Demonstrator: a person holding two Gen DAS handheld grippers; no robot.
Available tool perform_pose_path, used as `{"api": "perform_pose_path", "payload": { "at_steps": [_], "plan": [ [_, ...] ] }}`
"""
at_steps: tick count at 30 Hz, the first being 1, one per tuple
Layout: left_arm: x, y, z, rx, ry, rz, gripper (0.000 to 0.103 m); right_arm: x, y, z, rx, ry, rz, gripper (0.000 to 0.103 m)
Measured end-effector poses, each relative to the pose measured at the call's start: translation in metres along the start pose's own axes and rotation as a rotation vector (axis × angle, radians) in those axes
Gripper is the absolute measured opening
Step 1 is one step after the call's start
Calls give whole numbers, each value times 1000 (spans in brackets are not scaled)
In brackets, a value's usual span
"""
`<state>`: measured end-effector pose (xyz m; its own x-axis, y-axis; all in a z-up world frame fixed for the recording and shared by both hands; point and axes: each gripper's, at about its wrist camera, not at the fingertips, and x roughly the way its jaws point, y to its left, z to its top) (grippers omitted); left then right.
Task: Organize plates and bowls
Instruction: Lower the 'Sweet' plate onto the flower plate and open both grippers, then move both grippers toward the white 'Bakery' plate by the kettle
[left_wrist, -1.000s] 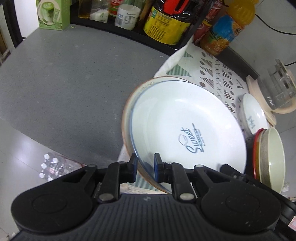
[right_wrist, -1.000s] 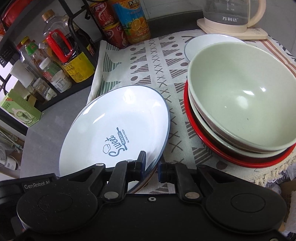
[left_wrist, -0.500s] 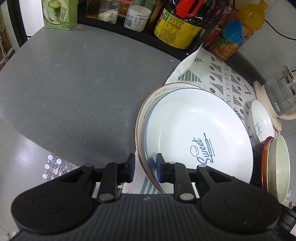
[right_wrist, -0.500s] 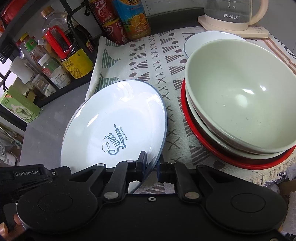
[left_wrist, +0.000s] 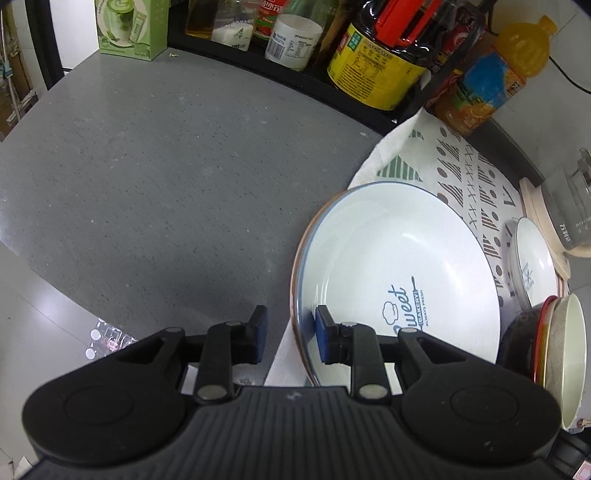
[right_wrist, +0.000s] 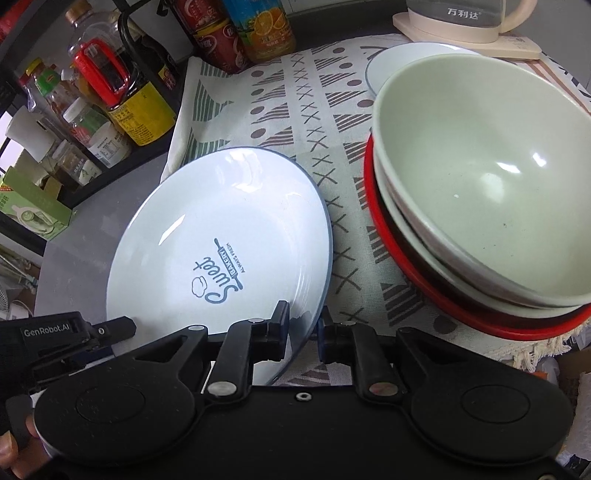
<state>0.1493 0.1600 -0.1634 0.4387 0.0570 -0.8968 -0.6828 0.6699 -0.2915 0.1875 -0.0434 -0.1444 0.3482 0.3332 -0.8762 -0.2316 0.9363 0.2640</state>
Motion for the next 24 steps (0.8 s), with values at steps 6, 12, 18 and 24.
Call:
{"api": "perform_pose_path", "payload": {
  "at_steps": [6,12,18,24],
  "plan": [
    [-3,-5,8,26,13,36,25,3,6,3,-19,14,-18,19],
    [-16,-18,21,74,5,54,39,-12,14,11,-75,9,-23,34],
    [-28,-34,33,110,-22,44,63,-33,22,21,-125,-50,11,53],
    [-32,-47,47,140,-30,23,72,-48,28,42,-123,-76,82,66]
  ]
}}
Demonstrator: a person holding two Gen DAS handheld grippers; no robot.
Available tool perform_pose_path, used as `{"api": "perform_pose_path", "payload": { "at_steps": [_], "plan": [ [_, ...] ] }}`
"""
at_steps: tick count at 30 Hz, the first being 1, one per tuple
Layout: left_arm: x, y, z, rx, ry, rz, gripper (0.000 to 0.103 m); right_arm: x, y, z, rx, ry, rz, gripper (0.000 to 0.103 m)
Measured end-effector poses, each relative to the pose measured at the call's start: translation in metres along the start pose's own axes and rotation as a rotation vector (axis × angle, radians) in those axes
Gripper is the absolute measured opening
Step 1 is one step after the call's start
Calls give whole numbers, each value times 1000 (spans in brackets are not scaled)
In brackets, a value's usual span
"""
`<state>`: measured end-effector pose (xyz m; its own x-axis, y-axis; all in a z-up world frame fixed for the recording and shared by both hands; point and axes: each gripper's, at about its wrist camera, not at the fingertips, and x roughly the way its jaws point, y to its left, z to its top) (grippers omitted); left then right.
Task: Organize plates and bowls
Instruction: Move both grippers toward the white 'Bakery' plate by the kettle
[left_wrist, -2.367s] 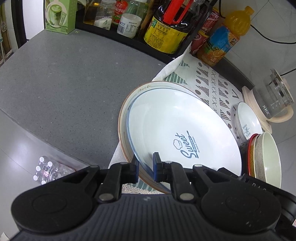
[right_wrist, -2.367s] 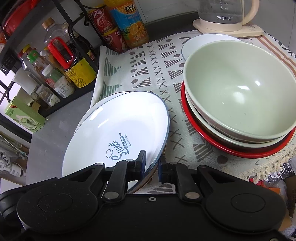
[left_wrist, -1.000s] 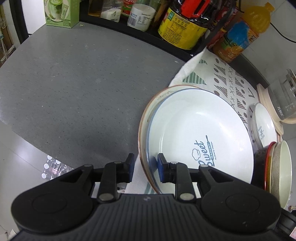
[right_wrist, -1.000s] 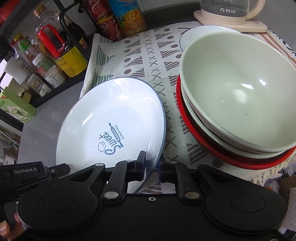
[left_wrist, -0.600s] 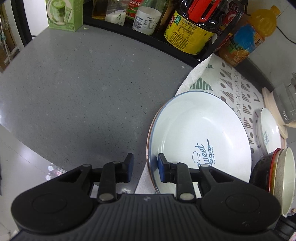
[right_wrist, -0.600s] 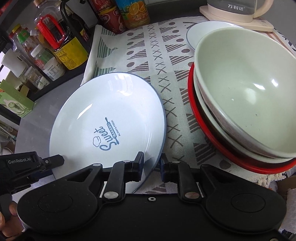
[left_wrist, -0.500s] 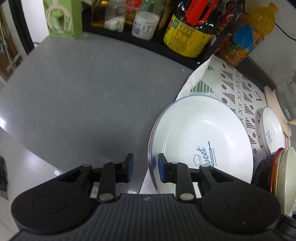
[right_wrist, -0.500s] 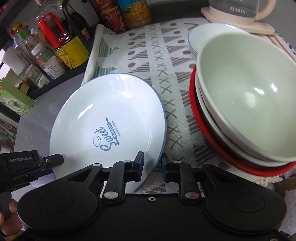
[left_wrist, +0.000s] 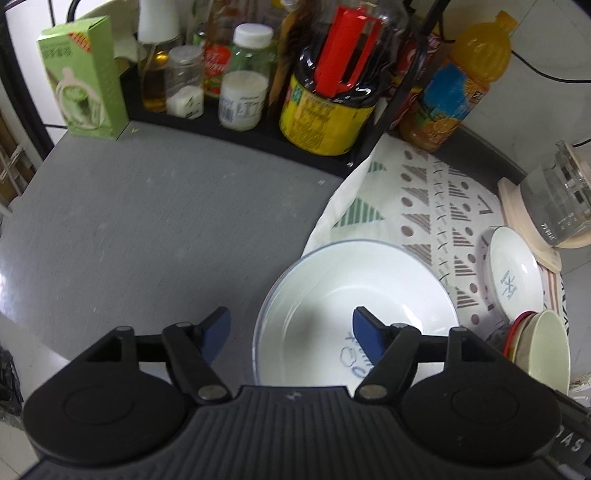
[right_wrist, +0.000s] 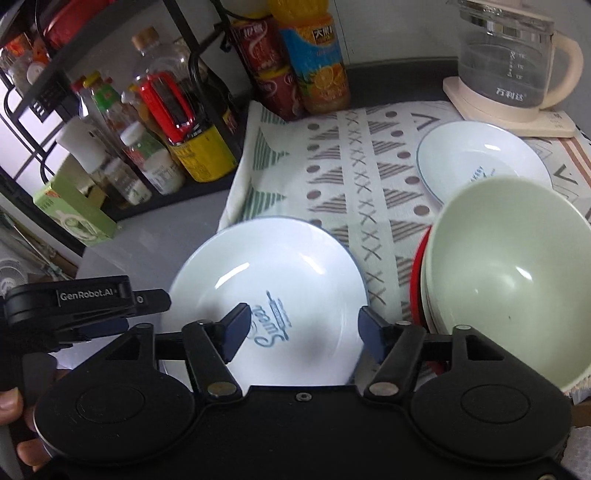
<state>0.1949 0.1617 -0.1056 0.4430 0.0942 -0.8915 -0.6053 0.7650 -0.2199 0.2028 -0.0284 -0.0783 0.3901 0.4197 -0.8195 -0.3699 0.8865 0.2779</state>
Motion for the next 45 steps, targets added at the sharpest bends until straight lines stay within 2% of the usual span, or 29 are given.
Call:
{"api": "perform_pose_path", "payload": {
  "at_steps": [2,6,9,14,20,29,38,45],
  "plan": [
    [1,-4,6,10,0,-11,73,-4,0,8,10,-10,15,68],
    [5,-11,20,35,-3,-30,73,-10,-2,24,36,-38,22,81],
    [11,-19,30,59,6,-55,73,-14,-5,38,51,-64,-7,91],
    [22,-35,46,101,12,-88,74,-12,-16,59,91,-98,-73,99],
    [38,-62,61,196,34,-126,74,-6,-33,70,146,-109,-143,101],
    [53,-100,69,273,82,-179,74,-14,-59,79,241,-144,-222,103],
    [67,-138,66,323,125,-210,74,-23,-92,80,319,-158,-281,103],
    [78,-170,59,343,137,-208,74,-28,-128,86,363,-162,-291,102]
  ]
}}
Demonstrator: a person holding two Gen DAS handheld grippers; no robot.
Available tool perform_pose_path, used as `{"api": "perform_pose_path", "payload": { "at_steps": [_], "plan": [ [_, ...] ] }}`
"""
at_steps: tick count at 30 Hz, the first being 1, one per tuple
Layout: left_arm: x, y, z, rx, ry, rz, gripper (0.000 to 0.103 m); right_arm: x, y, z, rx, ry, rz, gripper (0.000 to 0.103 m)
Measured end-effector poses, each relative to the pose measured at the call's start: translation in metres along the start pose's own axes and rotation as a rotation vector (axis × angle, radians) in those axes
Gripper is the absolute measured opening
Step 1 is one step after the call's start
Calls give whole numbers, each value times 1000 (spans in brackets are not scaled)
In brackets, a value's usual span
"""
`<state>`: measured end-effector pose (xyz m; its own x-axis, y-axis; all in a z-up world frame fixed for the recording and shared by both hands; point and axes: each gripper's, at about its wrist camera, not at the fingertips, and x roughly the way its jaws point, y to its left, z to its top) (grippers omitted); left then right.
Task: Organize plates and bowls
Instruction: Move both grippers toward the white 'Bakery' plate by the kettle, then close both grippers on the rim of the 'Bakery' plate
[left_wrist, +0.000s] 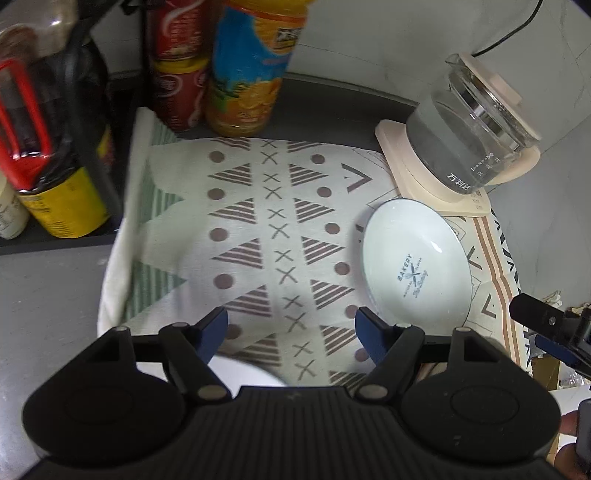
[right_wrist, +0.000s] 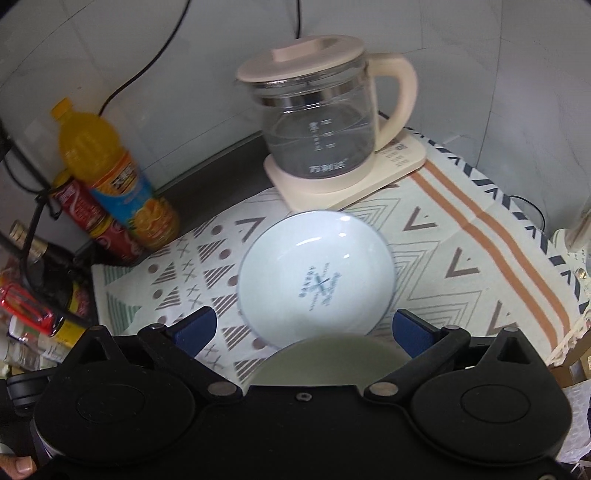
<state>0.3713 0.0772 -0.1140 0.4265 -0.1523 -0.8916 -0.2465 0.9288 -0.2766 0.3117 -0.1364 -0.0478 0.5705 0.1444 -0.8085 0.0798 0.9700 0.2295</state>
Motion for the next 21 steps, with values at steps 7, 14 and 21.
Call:
{"api": "perform_pose_path", "payload": {
  "at_steps": [7,14,21],
  "plan": [
    [25,-23,5,-42,31,7,74,13,-29,20,-6,23,13,101],
    [42,-38,8,-87,39,-2,74,30,-60,40,15,65,44,96],
    [64,-49,10,-131,69,9,71,53,-92,55,44,115,80,85]
  ]
}}
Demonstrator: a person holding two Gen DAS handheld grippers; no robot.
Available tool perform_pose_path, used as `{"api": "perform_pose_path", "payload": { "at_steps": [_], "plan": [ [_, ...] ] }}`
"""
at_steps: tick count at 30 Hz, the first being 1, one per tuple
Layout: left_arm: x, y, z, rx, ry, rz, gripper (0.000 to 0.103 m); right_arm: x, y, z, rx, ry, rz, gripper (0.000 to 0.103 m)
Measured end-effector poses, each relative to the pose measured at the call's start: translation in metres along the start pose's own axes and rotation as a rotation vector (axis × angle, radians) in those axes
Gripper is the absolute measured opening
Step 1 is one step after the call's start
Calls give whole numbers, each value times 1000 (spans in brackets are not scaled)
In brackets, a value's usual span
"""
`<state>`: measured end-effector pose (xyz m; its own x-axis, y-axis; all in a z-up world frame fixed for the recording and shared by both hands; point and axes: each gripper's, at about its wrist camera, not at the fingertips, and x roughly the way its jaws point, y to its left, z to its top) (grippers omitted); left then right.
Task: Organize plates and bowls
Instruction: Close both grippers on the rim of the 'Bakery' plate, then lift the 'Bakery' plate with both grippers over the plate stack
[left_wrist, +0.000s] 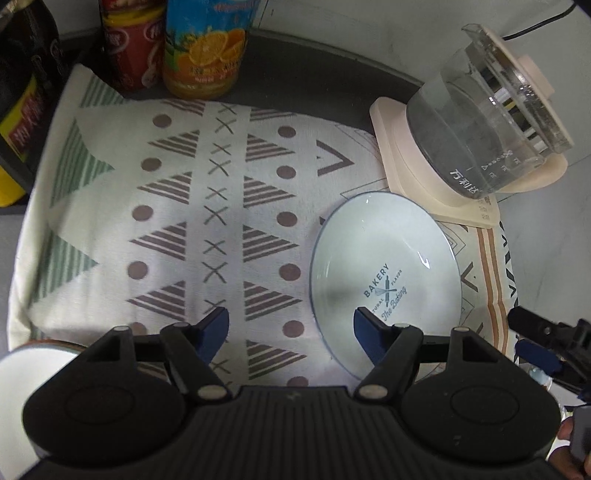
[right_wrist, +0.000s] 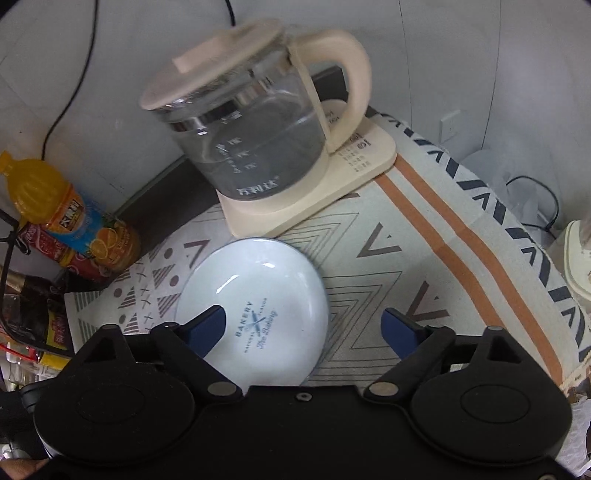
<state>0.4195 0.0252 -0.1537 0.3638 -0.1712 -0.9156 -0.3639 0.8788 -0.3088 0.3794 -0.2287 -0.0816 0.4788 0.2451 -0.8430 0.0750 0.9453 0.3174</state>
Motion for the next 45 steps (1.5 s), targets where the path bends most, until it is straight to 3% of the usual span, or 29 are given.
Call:
{"api": "perform_pose_path", "payload": {
  "at_steps": [4,14,20,25,27,29,38,45],
  "plan": [
    [13,-5,0,-21,18,0,69,17,-14,5,6,58,19,78],
    [38,0,0,-120,85,-25,33,70,-34,5,21,226,76,37],
    [47,8,1,-182,116,-67,21,89,-32,2,-3,271,91,31],
    [53,7,4,-181,120,-89,17,98,-31,1,-25,271,100,24],
    [55,2,6,-136,111,-102,10,100,-30,1,-30,262,109,20],
    [55,0,7,-125,112,-105,10,102,-29,1,-38,257,115,15],
    [31,12,20,-83,55,-153,10,83,-21,1,-72,188,155,9],
    [12,21,24,-68,32,-170,10,68,-5,2,-97,141,168,10]
  ]
}}
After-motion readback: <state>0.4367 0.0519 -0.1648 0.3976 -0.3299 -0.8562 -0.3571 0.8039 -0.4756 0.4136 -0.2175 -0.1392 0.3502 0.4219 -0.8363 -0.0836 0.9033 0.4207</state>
